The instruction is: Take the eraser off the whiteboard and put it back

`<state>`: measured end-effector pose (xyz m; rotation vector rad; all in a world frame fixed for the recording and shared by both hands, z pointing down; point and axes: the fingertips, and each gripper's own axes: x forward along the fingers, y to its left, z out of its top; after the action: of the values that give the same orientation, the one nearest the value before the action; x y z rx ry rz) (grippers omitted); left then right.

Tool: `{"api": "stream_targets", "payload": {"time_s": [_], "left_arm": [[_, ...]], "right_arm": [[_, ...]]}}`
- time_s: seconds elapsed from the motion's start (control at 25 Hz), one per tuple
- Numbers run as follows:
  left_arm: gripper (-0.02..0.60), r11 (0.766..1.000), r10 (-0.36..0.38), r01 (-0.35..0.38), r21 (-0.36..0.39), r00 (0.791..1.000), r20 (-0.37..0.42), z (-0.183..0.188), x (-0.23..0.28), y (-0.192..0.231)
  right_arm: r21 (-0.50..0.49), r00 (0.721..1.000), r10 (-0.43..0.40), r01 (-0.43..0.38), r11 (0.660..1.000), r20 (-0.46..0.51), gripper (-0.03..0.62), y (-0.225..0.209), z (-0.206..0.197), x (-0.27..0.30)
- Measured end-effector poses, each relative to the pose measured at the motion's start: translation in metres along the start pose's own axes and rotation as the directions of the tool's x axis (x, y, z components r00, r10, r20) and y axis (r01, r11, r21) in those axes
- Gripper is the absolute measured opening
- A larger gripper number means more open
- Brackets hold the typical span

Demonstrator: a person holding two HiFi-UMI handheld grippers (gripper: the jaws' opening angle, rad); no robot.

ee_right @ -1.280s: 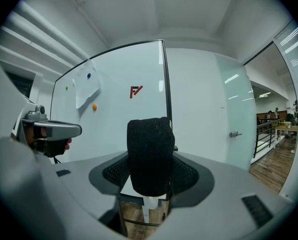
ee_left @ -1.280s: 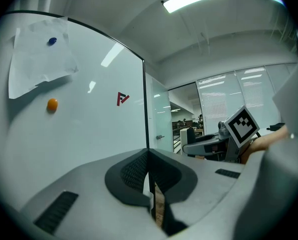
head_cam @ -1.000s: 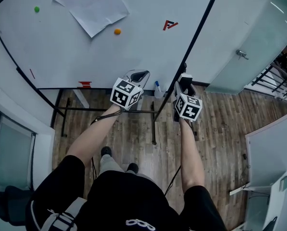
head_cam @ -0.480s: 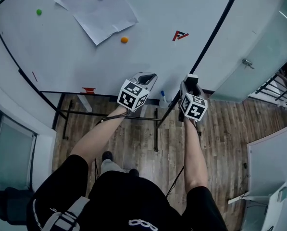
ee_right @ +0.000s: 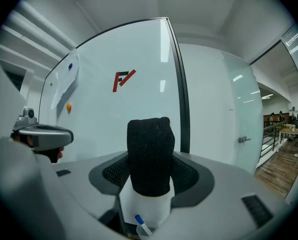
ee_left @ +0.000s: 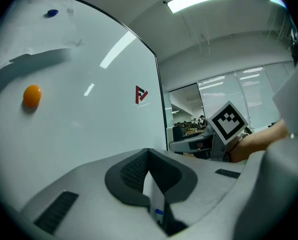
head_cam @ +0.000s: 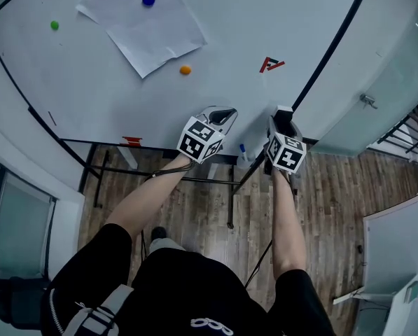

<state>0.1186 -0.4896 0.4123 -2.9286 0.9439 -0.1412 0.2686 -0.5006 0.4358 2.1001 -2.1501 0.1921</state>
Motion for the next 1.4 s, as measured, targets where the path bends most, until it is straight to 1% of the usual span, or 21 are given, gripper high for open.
{"api": "stream_targets", "payload": {"time_s": [0.24, 0.4, 0.72, 1.08, 1.4], "left_arm": [[0.009, 1.000, 0.003, -0.003, 0.014, 1.000, 0.021, 0.007, 0.010, 0.014], [0.009, 1.000, 0.007, -0.007, 0.015, 1.000, 0.023, 0.006, 0.013, 0.023], [0.009, 1.000, 0.011, -0.011, 0.014, 1.000, 0.015, 0.003, 0.019, 0.034], [0.009, 1.000, 0.007, -0.007, 0.021, 1.000, 0.019, 0.007, 0.018, 0.029], [0.009, 1.000, 0.008, -0.008, 0.022, 1.000, 0.017, 0.008, 0.009, 0.015]], "right_arm": [[-0.002, 1.000, -0.001, 0.001, 1.000, -0.007, 0.248, -0.002, 0.005, 0.023], [0.003, 1.000, -0.015, 0.015, 1.000, -0.014, 0.247, -0.004, 0.007, 0.037], [0.008, 0.999, -0.033, 0.033, 0.999, 0.000, 0.249, -0.002, 0.007, 0.041], [0.023, 1.000, -0.014, 0.014, 1.000, 0.000, 0.258, -0.003, 0.005, 0.039], [0.037, 1.000, 0.000, 0.000, 0.999, 0.000, 0.264, -0.002, -0.003, 0.018]]}}
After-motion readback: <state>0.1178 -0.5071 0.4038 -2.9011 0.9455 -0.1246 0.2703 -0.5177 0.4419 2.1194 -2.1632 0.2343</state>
